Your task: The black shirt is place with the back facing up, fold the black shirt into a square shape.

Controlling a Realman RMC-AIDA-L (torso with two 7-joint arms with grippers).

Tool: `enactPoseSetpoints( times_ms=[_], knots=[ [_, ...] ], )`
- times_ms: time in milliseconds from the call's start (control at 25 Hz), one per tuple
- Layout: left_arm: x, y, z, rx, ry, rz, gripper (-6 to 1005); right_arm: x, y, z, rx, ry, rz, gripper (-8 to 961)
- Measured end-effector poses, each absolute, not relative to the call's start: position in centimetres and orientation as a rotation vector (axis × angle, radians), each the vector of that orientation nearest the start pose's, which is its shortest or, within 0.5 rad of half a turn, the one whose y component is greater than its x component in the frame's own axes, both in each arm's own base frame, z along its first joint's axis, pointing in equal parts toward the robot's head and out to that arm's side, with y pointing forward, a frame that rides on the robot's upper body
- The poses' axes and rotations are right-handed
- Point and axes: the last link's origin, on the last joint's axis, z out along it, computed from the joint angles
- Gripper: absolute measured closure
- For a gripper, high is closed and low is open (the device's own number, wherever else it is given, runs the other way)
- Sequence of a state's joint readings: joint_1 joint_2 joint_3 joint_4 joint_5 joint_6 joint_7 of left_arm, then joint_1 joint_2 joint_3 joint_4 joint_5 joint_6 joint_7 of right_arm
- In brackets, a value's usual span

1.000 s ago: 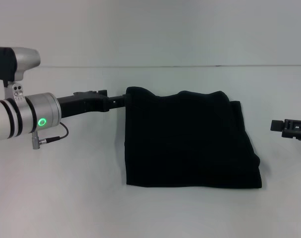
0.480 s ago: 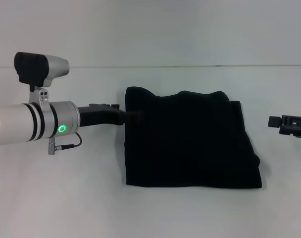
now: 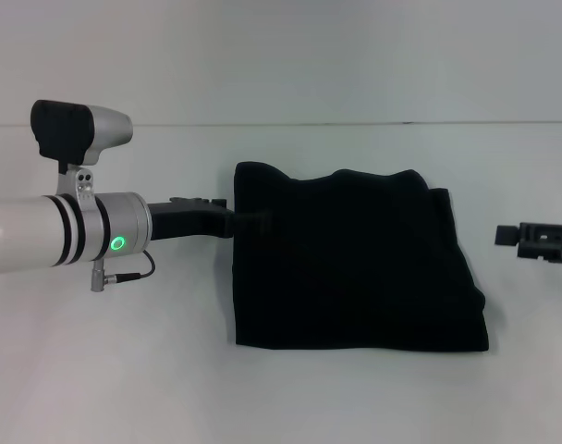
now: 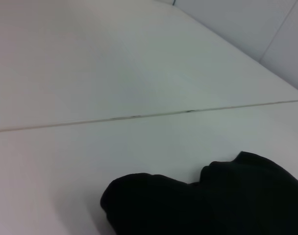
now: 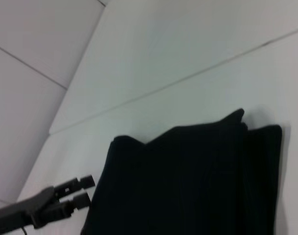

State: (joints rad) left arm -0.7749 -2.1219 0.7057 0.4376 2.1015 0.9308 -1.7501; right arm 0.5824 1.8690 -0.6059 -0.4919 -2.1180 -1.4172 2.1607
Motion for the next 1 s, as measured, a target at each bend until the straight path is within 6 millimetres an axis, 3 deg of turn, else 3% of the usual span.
enactPoseSetpoints(
  times_ms=[320, 800, 1000],
  knots=[
    [-24.0, 40.4, -4.2, -2.447, -1.091, -0.501, 95, 31.2, 36.0, 4.2, -2.277, 1.745, 0.482, 188],
    [-24.1, 39.4, -3.3, -2.514, -1.08, -0.502, 95, 30.3, 35.4, 2.4, -2.335, 1.812, 0.462, 189],
    [-24.1, 39.4, -3.3, -2.514, -1.075, -0.499, 95, 30.4, 35.2, 2.3, -2.324, 1.851, 0.433, 266]
  ],
)
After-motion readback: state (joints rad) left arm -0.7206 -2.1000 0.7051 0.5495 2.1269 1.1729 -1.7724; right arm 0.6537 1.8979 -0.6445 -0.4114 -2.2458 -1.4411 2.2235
